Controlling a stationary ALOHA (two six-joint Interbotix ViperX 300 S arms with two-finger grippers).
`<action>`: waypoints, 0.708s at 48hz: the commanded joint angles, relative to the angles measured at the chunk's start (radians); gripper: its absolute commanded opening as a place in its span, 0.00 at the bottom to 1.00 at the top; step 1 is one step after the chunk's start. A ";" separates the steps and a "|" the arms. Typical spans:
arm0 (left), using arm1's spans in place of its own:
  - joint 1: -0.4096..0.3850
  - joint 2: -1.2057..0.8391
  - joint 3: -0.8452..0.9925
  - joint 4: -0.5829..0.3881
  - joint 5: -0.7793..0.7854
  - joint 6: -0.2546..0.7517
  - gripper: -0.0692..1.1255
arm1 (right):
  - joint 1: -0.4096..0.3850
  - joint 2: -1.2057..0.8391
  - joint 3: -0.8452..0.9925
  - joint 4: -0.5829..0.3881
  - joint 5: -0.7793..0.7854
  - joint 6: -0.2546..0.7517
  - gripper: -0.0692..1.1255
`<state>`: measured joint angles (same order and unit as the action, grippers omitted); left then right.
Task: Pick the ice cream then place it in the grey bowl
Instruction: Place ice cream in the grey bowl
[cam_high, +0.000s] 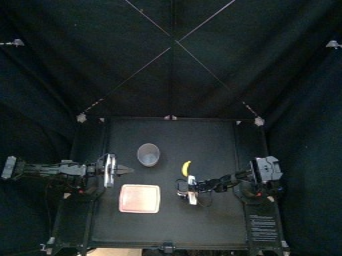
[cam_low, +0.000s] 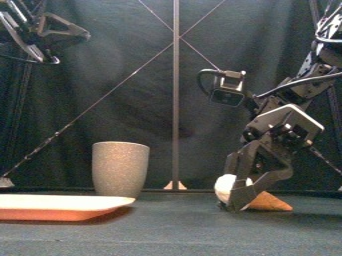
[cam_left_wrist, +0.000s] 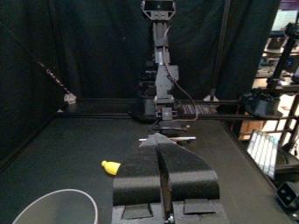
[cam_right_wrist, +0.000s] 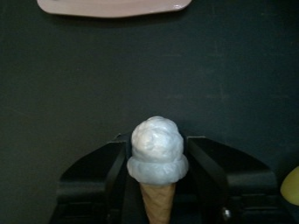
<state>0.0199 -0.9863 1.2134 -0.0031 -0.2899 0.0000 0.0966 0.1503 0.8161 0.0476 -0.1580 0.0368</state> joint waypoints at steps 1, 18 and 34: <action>0.002 0.003 -0.012 0.000 -0.002 0.000 0.03 | -0.005 -0.040 -0.018 -0.003 0.025 0.000 0.50; 0.000 0.003 -0.012 0.000 0.000 0.000 0.03 | -0.140 -0.176 -0.213 -0.147 0.074 0.000 0.39; 0.002 0.002 -0.009 0.000 -0.002 0.000 0.03 | -0.284 -0.069 -0.529 -0.199 0.066 -0.003 0.39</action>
<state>0.0199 -0.9863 1.2149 -0.0015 -0.2869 -0.0015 -0.1687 0.0721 0.3651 -0.1488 -0.0798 0.0399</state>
